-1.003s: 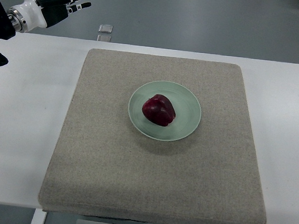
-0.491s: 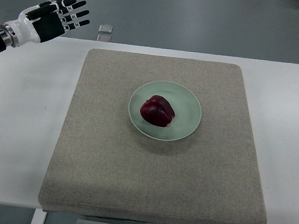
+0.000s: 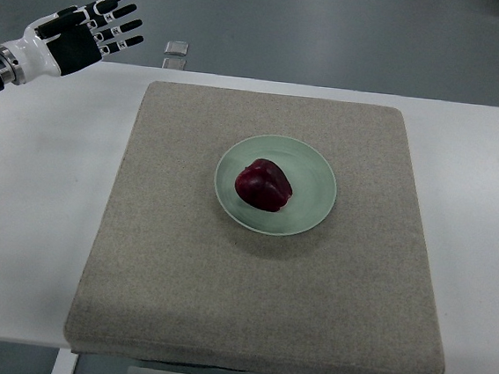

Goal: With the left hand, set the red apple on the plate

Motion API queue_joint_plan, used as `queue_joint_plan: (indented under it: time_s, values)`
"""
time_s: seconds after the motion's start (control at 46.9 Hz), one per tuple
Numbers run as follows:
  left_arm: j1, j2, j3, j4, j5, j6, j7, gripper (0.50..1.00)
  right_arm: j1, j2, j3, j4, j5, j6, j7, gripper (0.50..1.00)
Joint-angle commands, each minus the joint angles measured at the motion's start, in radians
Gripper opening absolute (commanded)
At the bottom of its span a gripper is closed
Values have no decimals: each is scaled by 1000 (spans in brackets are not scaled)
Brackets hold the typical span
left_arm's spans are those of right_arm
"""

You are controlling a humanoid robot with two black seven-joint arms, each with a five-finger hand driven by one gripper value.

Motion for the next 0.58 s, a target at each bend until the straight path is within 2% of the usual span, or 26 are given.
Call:
queue_joint_plan:
  time_s: [0.0,0.555]
  values:
    - [2,0,1,0,2,0,0,999,-1,0,0,16,-2,0,0,964]
    - [3,-5,-19,0,3,3,0,996,0,0,2,148,1,-3,6,964]
